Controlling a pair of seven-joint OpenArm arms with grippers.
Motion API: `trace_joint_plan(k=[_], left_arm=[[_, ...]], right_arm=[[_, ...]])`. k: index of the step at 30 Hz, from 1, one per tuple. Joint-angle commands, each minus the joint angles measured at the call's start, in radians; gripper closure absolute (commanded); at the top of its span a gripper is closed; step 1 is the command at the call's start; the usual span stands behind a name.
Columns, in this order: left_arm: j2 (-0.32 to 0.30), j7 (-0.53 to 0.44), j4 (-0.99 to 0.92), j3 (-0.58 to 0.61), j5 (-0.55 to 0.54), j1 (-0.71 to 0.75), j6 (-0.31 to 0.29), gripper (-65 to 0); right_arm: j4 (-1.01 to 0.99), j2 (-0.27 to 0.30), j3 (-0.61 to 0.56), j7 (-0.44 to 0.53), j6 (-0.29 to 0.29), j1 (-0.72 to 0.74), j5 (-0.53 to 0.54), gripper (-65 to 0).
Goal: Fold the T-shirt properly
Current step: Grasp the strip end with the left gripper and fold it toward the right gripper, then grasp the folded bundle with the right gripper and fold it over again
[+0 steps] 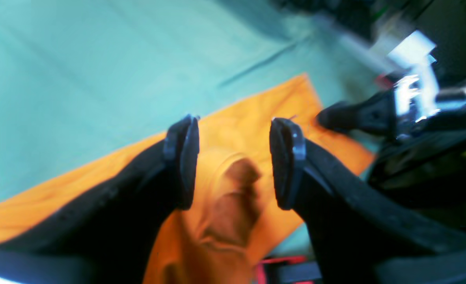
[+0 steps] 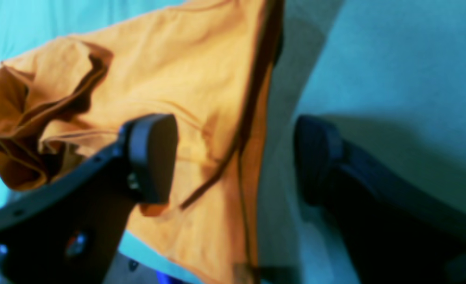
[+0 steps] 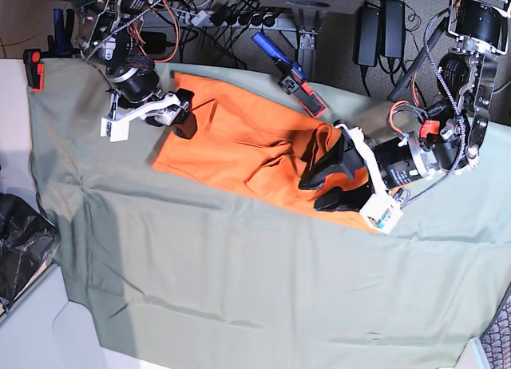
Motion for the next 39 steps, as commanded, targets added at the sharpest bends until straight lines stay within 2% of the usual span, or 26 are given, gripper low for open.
trace_joint_plan(k=[1,4,7,10,12,16,21,25,33,34,35,39], left_arm=[[-0.004,-0.037,0.002,-0.018,0.003,-0.013,-0.024,-32.2],[-0.009,-0.062,-0.043,-0.055,0.046,-0.013,-0.024,-32.2],[-0.008,-0.11,-0.096,-0.074,0.089,-0.014,-0.006,-26.3],[-0.004,-0.182,-0.15,-0.073,0.159,-0.014,-0.007,-10.2],[0.007,-0.193,-0.169,-0.066,0.164,-0.013,-0.011,0.0],[0.032,-0.205,-0.174,0.0,0.226,-0.013,-0.01,0.0],[0.074,-0.207,-0.174,0.152,0.32,-0.01,-0.004,0.0],[0.098,-0.207,-0.174,0.236,0.378,-0.008,0.043,0.0],[0.107,-0.18,-0.116,0.204,0.355,-0.008,0.05,0.0],[0.102,-0.175,-0.099,0.197,0.341,-0.008,0.05,0.0],[0.094,-0.173,-0.082,0.194,0.329,-0.008,0.049,0.0],[0.054,-0.169,-0.028,0.193,0.323,-0.008,0.049,0.0]], right_arm=[[0.01,0.002,0.003,0.015,0.1,0.005,0.012,-44.7],[0.008,-0.008,0.003,0.018,0.1,0.005,0.011,-44.6],[0.008,-0.008,0.003,0.018,0.1,0.005,0.011,-44.6],[0.008,-0.008,0.003,0.018,0.101,0.005,0.015,-44.6],[0.008,-0.008,0.003,0.018,0.101,0.005,0.018,-44.6],[0.008,-0.008,0.003,0.018,0.101,0.005,0.018,-44.6],[0.008,-0.008,0.003,0.018,0.101,0.005,0.018,-44.6],[0.008,-0.008,0.003,0.018,0.101,0.005,0.018,-44.6],[0.008,-0.008,-0.008,0.023,0.101,0.005,0.037,-44.4],[0.008,-0.008,-0.016,0.026,0.101,0.005,0.037,-42.6],[0.008,-0.008,-0.024,0.026,0.101,0.005,0.037,-37.6],[0.008,-0.008,-0.06,0.026,0.101,0.005,0.037,-11.3]])
